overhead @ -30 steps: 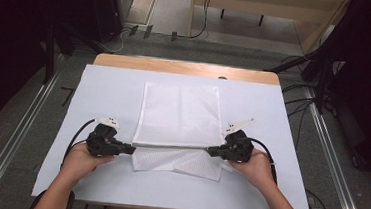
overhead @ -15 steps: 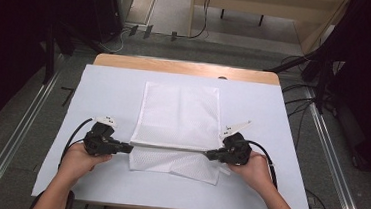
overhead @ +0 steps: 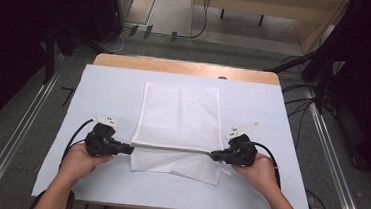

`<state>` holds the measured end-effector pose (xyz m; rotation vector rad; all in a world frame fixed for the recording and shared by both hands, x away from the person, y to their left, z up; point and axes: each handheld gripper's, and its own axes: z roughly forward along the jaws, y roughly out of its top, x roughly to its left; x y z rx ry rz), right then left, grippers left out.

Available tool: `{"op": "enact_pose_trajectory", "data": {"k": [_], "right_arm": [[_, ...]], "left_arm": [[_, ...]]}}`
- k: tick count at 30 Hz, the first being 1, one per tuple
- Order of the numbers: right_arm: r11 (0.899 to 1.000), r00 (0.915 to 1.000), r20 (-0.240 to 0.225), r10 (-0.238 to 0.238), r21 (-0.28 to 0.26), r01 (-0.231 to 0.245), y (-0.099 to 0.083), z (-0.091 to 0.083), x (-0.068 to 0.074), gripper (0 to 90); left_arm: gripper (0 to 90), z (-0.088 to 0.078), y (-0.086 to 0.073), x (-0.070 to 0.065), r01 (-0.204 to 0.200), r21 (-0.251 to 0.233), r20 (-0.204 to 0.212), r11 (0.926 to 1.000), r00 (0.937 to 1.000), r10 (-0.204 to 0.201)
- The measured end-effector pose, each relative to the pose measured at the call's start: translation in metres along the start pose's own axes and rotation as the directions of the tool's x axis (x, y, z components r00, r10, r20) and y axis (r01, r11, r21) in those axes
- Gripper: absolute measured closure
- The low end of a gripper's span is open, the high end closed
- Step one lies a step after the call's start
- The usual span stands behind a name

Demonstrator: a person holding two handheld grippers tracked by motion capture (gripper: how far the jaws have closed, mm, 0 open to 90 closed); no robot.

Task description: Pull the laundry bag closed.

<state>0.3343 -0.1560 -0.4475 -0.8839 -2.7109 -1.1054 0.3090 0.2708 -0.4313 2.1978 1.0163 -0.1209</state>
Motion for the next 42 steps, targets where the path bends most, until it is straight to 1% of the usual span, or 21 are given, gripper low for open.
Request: {"op": "enact_pose_trajectory", "data": {"k": [3, 4, 5, 6, 8, 11, 13, 16, 19, 22, 25, 26, 27, 31, 33, 35, 36, 37, 38, 40, 42], "right_arm": [[1.0, 0.9998, -0.02, 0.008, 0.001, -0.008, 0.0, 0.0, 0.0, 88.4], [1.0, 0.9995, -0.031, 0.011, 0.006, -0.011, 0.0, 0.0, 0.0, 88.3], [0.999, 0.9985, -0.036, 0.04, 0.013, -0.04, 0.0, 0.002, -0.001, 88.3], [0.998, 0.9976, -0.043, 0.054, 0.009, -0.054, 0.0, 0.003, -0.002, 88.2], [0.993, 0.9905, -0.068, 0.119, 0.012, -0.119, 0.001, 0.009, -0.004, 88.2], [0.993, 0.9921, -0.059, 0.111, 0.041, -0.108, 0.003, 0.019, -0.002, 88.1], [0.995, 0.9948, -0.049, 0.089, 0.041, -0.087, 0.003, 0.02, 0.0, 88.0], [0.996, 0.9952, -0.048, 0.085, 0.039, -0.083, 0.001, 0.02, -0.002, 88.0], [0.996, 0.9967, -0.042, 0.07, 0.05, -0.068, 0.001, 0.02, -0.001, 88.2], [0.997, 0.9968, -0.062, 0.051, 0.052, -0.048, -0.001, 0.017, -0.001, 88.4], [0.998, 0.9971, -0.062, 0.045, 0.052, -0.042, -0.001, 0.013, 0.0, 88.5], [0.998, 0.998, -0.05, 0.038, 0.05, -0.036, -0.001, 0.011, 0.001, 88.5], [0.998, 0.9977, -0.056, 0.037, 0.048, -0.034, -0.002, 0.009, 0.0, 88.5], [0.999, 0.9981, -0.049, 0.037, 0.036, -0.035, -0.005, 0.005, -0.002, 88.4], [0.999, 0.998, -0.049, 0.04, 0.036, -0.038, -0.005, 0.005, -0.001, 88.3], [0.998, 0.9963, -0.072, 0.048, 0.048, -0.044, -0.004, 0.007, -0.001, 87.4], [0.997, 0.9951, -0.081, 0.057, 0.052, -0.052, -0.005, 0.007, -0.002, 84.4], [0.998, 0.9959, -0.072, 0.054, 0.045, -0.051, -0.004, 0.007, -0.002, 70.8], [0.998, 0.9952, -0.084, 0.05, 0.027, -0.048, -0.003, 0.007, -0.003, 64.5], [0.999, 0.9965, -0.074, 0.038, -0.006, -0.038, -0.003, 0.004, -0.002, 63.2], [0.999, 0.9982, -0.048, 0.035, -0.025, -0.036, -0.003, 0.001, -0.002, 61.0]], "left_arm": [[89.2, -0.002, 0.0, 0.002, 0.012, -0.01, -0.002, 0.9999, 0.9999, -0.012], [89.1, -0.001, 0.0, 0.005, 0.03, 0.002, 0.038, 0.9996, 0.9988, -0.03], [88.9, 0.001, -0.001, 0.006, 0.048, 0.019, 0.063, 0.9987, 0.9968, -0.049], [88.5, 0.004, -0.002, 0.008, 0.07, 0.052, 0.061, 0.9962, 0.9955, -0.073], [88.1, 0.007, -0.002, 0.007, 0.063, 0.072, 0.054, 0.9954, 0.9963, -0.067], [87.4, 0.005, -0.002, 0.006, 0.032, 0.045, 0.035, 0.9984, 0.9988, -0.034], [86.9, 0.001, -0.003, 0.008, 0.038, 0.027, 0.035, 0.9989, 0.9986, -0.039], [87.7, -0.001, -0.003, 0.009, 0.054, 0.015, 0.038, 0.9984, 0.9978, -0.055], [88.6, -0.001, -0.003, 0.008, 0.052, 0.021, 0.029, 0.9985, 0.9982, -0.052], [89.2, -0.002, -0.003, 0.01, 0.062, 0.016, 0.031, 0.998, 0.9976, -0.062], [89.4, -0.001, -0.002, 0.007, 0.045, 0.028, 0.013, 0.9986, 0.9989, -0.045], [89.4, 0.0, -0.002, 0.007, 0.046, 0.029, -0.003, 0.9985, 0.999, -0.045], [89.4, 0.001, -0.002, 0.007, 0.055, 0.027, 0.003, 0.9981, 0.9985, -0.055], [89.4, 0.001, -0.001, 0.004, 0.021, 0.026, 0.005, 0.9994, 0.9998, -0.022], [89.2, 0.002, -0.001, 0.006, 0.039, 0.023, 0.017, 0.999, 0.9991, -0.04], [86.6, 0.004, -0.003, 0.008, 0.045, 0.04, 0.042, 0.9982, 0.998, -0.047], [79.2, 0.004, -0.003, 0.009, 0.042, 0.046, 0.025, 0.9981, 0.9987, -0.043], [71.2, 0.004, -0.003, 0.008, 0.029, 0.036, 0.014, 0.9989, 0.9995, -0.029], [67.4, 0.002, -0.003, 0.007, 0.01, 0.018, 0.012, 0.9998, 0.9999, -0.011], [59.4, 0.0, -0.002, 0.005, -0.028, -0.019, 0.005, 0.9994, 0.9996, 0.028], [56.3, -0.001, -0.001, 0.002, -0.052, -0.038, -0.01, 0.9979, 0.9986, 0.052]]}}
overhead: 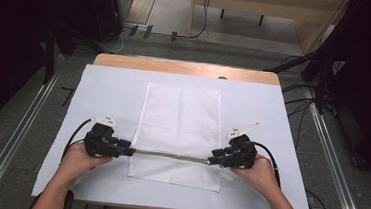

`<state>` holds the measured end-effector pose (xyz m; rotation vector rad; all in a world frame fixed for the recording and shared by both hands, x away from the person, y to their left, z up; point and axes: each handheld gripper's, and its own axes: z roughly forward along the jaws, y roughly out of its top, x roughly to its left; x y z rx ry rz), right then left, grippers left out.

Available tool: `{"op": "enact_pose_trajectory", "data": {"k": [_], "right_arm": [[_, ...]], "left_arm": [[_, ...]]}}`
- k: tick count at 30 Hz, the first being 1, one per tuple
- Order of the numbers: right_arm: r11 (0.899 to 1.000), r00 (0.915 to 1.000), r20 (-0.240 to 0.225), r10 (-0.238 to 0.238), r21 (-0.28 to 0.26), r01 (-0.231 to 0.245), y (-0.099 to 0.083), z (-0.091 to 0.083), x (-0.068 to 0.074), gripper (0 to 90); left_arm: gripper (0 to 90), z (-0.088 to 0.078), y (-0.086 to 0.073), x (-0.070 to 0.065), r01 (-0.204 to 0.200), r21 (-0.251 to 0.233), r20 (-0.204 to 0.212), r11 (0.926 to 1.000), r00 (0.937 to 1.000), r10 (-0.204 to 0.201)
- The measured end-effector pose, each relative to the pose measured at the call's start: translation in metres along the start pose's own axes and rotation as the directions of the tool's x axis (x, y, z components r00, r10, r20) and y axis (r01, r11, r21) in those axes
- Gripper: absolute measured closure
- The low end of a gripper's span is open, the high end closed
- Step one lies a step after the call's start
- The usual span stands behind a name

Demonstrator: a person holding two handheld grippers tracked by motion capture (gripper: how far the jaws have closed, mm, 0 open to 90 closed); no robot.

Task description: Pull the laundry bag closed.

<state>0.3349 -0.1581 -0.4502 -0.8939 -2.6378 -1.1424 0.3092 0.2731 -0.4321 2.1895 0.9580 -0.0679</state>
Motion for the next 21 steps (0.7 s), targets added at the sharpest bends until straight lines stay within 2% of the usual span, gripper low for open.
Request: {"op": "enact_pose_trajectory", "data": {"k": [2, 3, 5, 9, 12, 15, 21], "right_arm": [[1.0, 0.9997, 0.016, -0.018, -0.022, 0.018, 0.0, -0.001, -0.001, 59.9], [0.999, 0.9987, 0.039, -0.033, -0.031, 0.034, 0.0, -0.002, -0.001, 59.5], [0.998, 0.9983, 0.048, -0.034, -0.042, 0.036, -0.001, -0.004, -0.002, 57.7], [0.997, 0.9952, 0.097, -0.013, -0.073, 0.02, -0.002, -0.01, -0.007, 56.4], [0.992, 0.9906, 0.135, 0.02, -0.125, -0.003, -0.003, -0.019, -0.014, 51.2], [0.988, 0.9862, 0.16, 0.045, -0.154, -0.02, -0.005, -0.025, -0.018, 48.0], [0.977, 0.9775, 0.198, 0.073, -0.212, -0.03, -0.01, -0.037, -0.025, 49.8]], "left_arm": [[53.3, 0.0, 0.001, -0.001, -0.008, -0.007, -0.012, 0.9999, 0.9999, 0.008], [53.3, 0.0, 0.001, -0.001, -0.012, -0.004, -0.021, 0.9999, 0.9997, 0.012], [49.9, -0.001, 0.003, -0.002, -0.008, -0.01, -0.043, 0.9999, 0.9991, 0.008], [46.0, -0.004, 0.003, 0.0, -0.013, -0.036, -0.095, 0.9993, 0.9954, 0.01], [41.4, -0.006, 0.002, 0.003, 0.005, -0.056, -0.126, 0.9984, 0.992, -0.012], [40.4, -0.01, 0.001, 0.005, 0.01, -0.074, -0.153, 0.9972, 0.9881, -0.021], [39.4, -0.014, 0.001, 0.012, 0.047, -0.087, -0.16, 0.9951, 0.9854, -0.06]]}}
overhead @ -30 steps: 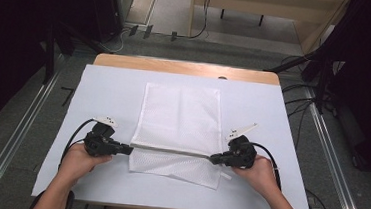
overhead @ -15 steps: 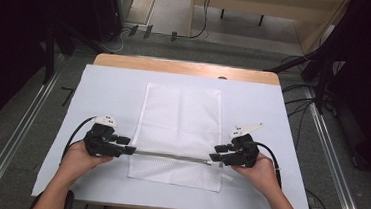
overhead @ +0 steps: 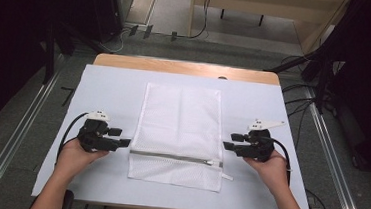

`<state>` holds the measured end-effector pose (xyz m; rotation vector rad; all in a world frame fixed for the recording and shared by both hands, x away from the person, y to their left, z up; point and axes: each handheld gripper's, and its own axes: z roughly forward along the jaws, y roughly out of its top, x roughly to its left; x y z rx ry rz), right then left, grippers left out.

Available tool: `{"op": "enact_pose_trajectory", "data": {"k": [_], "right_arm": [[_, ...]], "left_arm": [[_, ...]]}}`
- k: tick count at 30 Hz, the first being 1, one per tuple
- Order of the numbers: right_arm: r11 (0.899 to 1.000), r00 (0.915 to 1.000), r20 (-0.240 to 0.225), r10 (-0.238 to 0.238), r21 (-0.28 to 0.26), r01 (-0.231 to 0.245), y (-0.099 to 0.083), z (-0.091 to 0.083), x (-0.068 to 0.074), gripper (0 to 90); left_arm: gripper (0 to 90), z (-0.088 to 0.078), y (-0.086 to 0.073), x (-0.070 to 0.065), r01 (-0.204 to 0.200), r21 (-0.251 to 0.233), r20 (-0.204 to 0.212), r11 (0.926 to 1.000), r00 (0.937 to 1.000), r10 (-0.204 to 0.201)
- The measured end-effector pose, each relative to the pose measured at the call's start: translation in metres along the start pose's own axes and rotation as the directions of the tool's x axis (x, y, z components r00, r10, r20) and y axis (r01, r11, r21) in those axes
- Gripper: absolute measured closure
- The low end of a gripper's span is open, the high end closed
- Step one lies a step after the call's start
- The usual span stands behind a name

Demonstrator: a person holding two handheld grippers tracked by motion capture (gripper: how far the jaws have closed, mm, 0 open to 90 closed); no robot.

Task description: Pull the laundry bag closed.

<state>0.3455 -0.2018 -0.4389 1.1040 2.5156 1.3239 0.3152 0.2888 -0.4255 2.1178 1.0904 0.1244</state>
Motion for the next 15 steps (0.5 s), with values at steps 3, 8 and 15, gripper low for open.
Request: {"op": "enact_pose_trajectory", "data": {"k": [3, 8, 15], "right_arm": [[0.997, 0.9995, 0.012, 0.028, -0.067, -0.027, -0.002, -0.011, -0.008, 46.7], [0.992, 0.9946, 0.076, 0.071, -0.108, -0.062, -0.007, -0.021, -0.023, 41.0], [0.986, 0.9813, 0.143, 0.129, -0.122, -0.112, -0.013, -0.026, -0.037, 37.3]], "left_arm": [[39.4, -0.004, 0.001, 0.003, 0.01, -0.026, -0.017, 0.9996, 0.9998, -0.01], [38.0, -0.007, -0.002, 0.009, 0.019, -0.024, -0.064, 0.9995, 0.9978, -0.021], [34.5, -0.009, -0.004, 0.016, 0.035, -0.038, -0.105, 0.9986, 0.9936, -0.039]]}}
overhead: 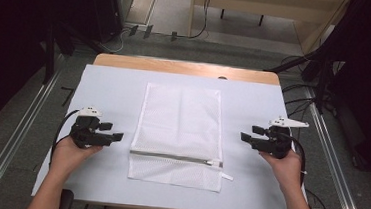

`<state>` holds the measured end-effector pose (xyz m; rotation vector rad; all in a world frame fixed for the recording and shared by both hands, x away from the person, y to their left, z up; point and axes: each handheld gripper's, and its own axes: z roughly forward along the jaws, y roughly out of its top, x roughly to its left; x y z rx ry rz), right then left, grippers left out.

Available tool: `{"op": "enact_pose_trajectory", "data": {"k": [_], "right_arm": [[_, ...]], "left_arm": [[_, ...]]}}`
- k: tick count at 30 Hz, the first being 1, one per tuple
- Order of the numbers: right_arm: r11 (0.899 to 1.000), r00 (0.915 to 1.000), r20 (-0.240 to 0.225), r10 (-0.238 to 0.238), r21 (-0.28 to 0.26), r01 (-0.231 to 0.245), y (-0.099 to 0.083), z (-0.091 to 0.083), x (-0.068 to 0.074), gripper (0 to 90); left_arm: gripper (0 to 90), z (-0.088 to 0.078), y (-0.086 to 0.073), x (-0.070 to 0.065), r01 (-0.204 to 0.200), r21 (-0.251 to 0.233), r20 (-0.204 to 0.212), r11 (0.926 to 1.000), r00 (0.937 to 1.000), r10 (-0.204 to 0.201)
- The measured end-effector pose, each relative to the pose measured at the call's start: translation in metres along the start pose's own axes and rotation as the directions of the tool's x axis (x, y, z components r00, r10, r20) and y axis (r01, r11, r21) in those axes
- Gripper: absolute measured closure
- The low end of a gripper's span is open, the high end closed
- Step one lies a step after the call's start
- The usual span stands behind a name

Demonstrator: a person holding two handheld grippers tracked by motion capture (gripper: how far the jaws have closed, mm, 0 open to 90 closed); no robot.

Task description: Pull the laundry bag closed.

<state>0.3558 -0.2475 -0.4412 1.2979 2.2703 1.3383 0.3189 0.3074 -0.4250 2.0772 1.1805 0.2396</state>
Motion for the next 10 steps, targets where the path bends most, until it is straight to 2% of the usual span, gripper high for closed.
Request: {"op": "enact_pose_trajectory", "data": {"k": [2, 5, 7, 10], "right_arm": [[1.0, 1.0, 0.005, 0.001, 0.005, -0.001, -0.0002, 0.001, 0.0006, 36.0], [1.0, 0.9999, 0.006, -0.008, 0.014, 0.008, -0.0011, 0.0041, 0.0011, 36.1], [1.0, 1.0, 0.009, -0.001, 0.023, 0.0, -0.0014, 0.0045, 0.0001, 36.2], [1.0, 0.9998, 0.015, 0.01, 0.026, -0.01, -0.0019, 0.0043, -0.0019, 35.9]], "left_arm": [[33.8, 0.0002, 0.0002, 0.0007, 0.009, -0.004, -0.006, 1.0, 0.9999, -0.009], [33.5, 0.0004, 0.0014, 0.0009, 0.049, -0.005, -0.012, 0.9988, 0.9987, -0.049], [32.5, 0.0004, 0.0012, 0.0012, 0.041, -0.007, -0.012, 0.9991, 0.9991, -0.041], [30.6, 0.0014, 0.001, 0.0027, 0.05, -0.01, -0.021, 0.9987, 0.9985, -0.05]]}}
